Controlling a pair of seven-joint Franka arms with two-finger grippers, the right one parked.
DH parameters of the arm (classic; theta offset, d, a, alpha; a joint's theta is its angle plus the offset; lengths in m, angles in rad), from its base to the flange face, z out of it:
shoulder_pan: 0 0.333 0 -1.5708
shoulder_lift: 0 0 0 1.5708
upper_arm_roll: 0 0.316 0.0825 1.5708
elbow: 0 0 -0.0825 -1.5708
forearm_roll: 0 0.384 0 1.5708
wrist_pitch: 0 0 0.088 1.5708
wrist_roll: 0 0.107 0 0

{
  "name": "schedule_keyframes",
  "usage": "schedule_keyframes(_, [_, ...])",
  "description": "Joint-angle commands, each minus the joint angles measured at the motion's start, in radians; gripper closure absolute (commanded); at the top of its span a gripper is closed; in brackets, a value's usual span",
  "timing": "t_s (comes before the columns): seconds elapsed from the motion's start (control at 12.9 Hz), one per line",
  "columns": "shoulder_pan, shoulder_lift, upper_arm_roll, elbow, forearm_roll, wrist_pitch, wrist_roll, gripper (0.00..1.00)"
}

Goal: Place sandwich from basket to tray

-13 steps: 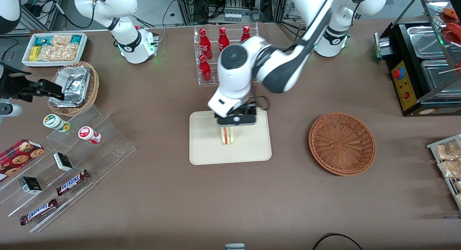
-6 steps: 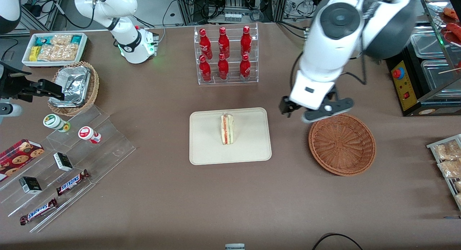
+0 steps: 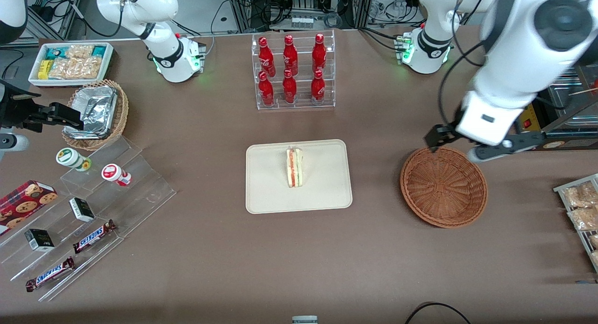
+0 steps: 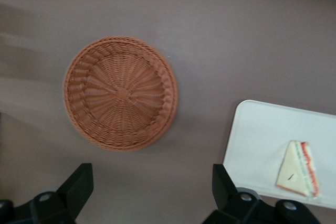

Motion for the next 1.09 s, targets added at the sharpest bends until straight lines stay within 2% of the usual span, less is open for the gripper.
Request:
schedule_keyframes(0.0, [0.084, -0.099, -0.013, -0.107, -0.021, -0.001, 0.144, 0.0])
schedule_keyframes(0.23, [0.216, -0.154, -0.013, -0.146, -0.096, -0.04, 0.383, 0.0])
schedule_keyframes(0.31, [0.231, -0.169, -0.011, -0.149, -0.098, -0.054, 0.411, 0.0])
schedule_keyframes(0.54, [0.233, -0.172, -0.005, -0.144, -0.087, -0.061, 0.415, 0.0])
schedule_keyframes(0.7, [0.209, -0.131, -0.003, -0.086, -0.079, -0.057, 0.418, 0.0])
schedule_keyframes(0.85, [0.138, -0.081, 0.006, -0.02, -0.001, -0.067, 0.413, 0.0])
schedule_keyframes(1.01, [0.117, -0.079, 0.009, 0.002, 0.008, -0.067, 0.415, 0.0])
